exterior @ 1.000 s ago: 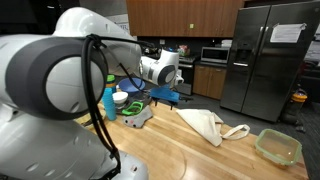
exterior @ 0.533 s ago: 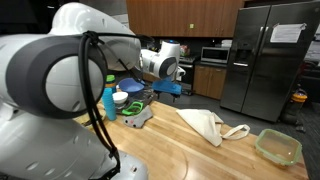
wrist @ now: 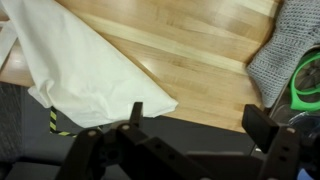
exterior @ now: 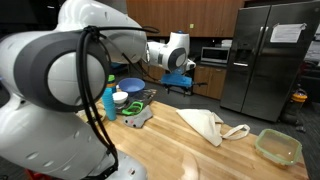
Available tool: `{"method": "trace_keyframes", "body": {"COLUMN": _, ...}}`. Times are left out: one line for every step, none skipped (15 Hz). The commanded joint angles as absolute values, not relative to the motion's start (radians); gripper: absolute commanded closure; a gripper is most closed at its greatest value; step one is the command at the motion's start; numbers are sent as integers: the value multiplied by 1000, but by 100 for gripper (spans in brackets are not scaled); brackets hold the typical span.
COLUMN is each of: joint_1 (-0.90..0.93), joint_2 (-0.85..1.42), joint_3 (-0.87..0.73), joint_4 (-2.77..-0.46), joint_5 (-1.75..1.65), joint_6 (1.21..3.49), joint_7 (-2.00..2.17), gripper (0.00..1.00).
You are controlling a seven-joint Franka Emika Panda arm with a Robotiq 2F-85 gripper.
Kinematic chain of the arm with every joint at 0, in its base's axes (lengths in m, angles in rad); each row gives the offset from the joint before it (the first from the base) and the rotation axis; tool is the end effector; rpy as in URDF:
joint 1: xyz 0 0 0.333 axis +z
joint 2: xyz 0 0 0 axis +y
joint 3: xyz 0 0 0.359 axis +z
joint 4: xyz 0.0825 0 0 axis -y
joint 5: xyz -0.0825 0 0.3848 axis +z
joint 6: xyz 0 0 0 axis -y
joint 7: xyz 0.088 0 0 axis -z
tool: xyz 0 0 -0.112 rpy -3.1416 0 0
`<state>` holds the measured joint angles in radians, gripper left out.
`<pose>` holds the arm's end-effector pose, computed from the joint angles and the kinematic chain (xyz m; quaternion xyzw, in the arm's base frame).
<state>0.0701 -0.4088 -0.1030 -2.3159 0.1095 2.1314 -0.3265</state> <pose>0.4345 -0.0145 0.5559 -0.9838 -0.1234 -0.1207 0.0492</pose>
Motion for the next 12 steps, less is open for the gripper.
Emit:
{"method": "trace_keyframes", "body": {"joint_1": 30, "joint_2": -347, "joint_3": -124, "joint_4": -2244, "joint_5": 79, "joint_6": 2113, "joint_7": -347, "gripper": 0}}
{"method": "trace_keyframes", "body": {"joint_1": 24, "joint_2": -335, "joint_3": -134, "joint_4": -2232, "joint_5": 80, "joint_6": 2112, "joint_7": -362, "gripper": 0}}
{"method": "trace_keyframes", "body": {"joint_1": 15, "joint_2": -323, "joint_3": -143, "joint_4": -2219, "joint_5": 75, "joint_6": 2110, "joint_7": -377, "gripper": 0}}
{"method": "trace_keyframes", "body": {"joint_1": 8, "joint_2": -311, "joint_3": -152, "joint_4": -2207, "joint_5": 71, "joint_6": 2111, "joint_7": -393, "gripper": 0}}
{"method": "trace_keyframes", "body": {"joint_1": 0, "joint_2": -299, "joint_3": -161, "joint_4": -2193, "joint_5": 67, "joint_6": 2110, "joint_7": -411, "gripper": 0}}
{"method": "trace_keyframes", "body": {"joint_1": -6, "joint_2": -288, "joint_3": -170, "joint_4": -2182, "joint_5": 66, "joint_6": 2112, "joint_7": -430, "gripper": 0}}
{"method": "trace_keyframes", "body": {"joint_1": -13, "joint_2": -278, "joint_3": -176, "joint_4": -2171, "joint_5": 65, "joint_6": 2114, "joint_7": -446, "gripper": 0}}
{"method": "trace_keyframes", "body": {"joint_1": -19, "joint_2": -268, "joint_3": -182, "joint_4": -2159, "joint_5": 62, "joint_6": 2114, "joint_7": -465, "gripper": 0}}
{"method": "trace_keyframes", "body": {"joint_1": -25, "joint_2": -258, "joint_3": -187, "joint_4": -2149, "joint_5": 58, "joint_6": 2116, "joint_7": -483, "gripper": 0}}
{"method": "trace_keyframes", "body": {"joint_1": -29, "joint_2": -248, "joint_3": -194, "joint_4": -2139, "joint_5": 58, "joint_6": 2119, "joint_7": -505, "gripper": 0}}
{"method": "trace_keyframes", "body": {"joint_1": -33, "joint_2": -239, "joint_3": -198, "joint_4": -2129, "joint_5": 56, "joint_6": 2122, "joint_7": -522, "gripper": 0}}
{"method": "trace_keyframes", "body": {"joint_1": -37, "joint_2": -230, "joint_3": -203, "joint_4": -2118, "joint_5": 56, "joint_6": 2122, "joint_7": -540, "gripper": 0}}
